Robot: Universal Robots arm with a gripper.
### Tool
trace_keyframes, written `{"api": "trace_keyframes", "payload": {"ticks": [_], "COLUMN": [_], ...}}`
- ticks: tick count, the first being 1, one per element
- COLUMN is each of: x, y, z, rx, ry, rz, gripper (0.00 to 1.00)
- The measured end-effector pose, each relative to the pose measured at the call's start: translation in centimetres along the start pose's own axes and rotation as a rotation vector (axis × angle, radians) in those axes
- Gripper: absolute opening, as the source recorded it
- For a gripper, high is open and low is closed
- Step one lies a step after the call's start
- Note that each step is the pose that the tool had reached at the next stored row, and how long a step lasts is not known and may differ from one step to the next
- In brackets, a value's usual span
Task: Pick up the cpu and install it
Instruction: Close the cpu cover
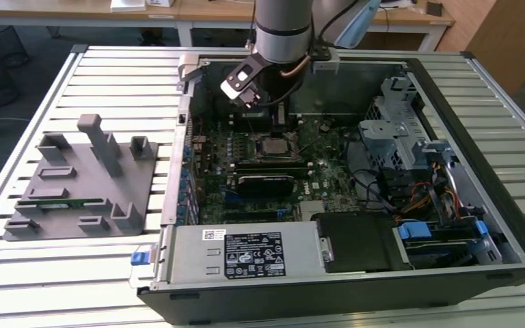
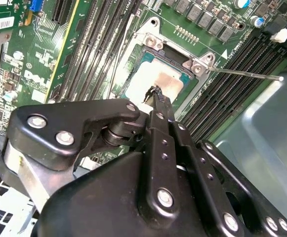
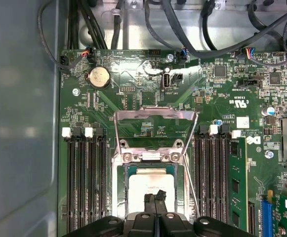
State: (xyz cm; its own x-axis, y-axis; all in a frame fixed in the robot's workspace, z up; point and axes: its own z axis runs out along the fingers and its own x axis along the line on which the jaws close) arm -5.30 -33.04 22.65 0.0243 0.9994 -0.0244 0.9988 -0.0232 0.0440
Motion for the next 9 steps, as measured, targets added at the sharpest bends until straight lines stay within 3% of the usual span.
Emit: {"api": "trace_keyframes", "payload": {"ticks": [9], "x": [-0.02], "y": [0.04], "z": [-0.83], "rx": [0.0001], "ry": [-0.0001], "rz": [0.0], "gripper": [0.11]}}
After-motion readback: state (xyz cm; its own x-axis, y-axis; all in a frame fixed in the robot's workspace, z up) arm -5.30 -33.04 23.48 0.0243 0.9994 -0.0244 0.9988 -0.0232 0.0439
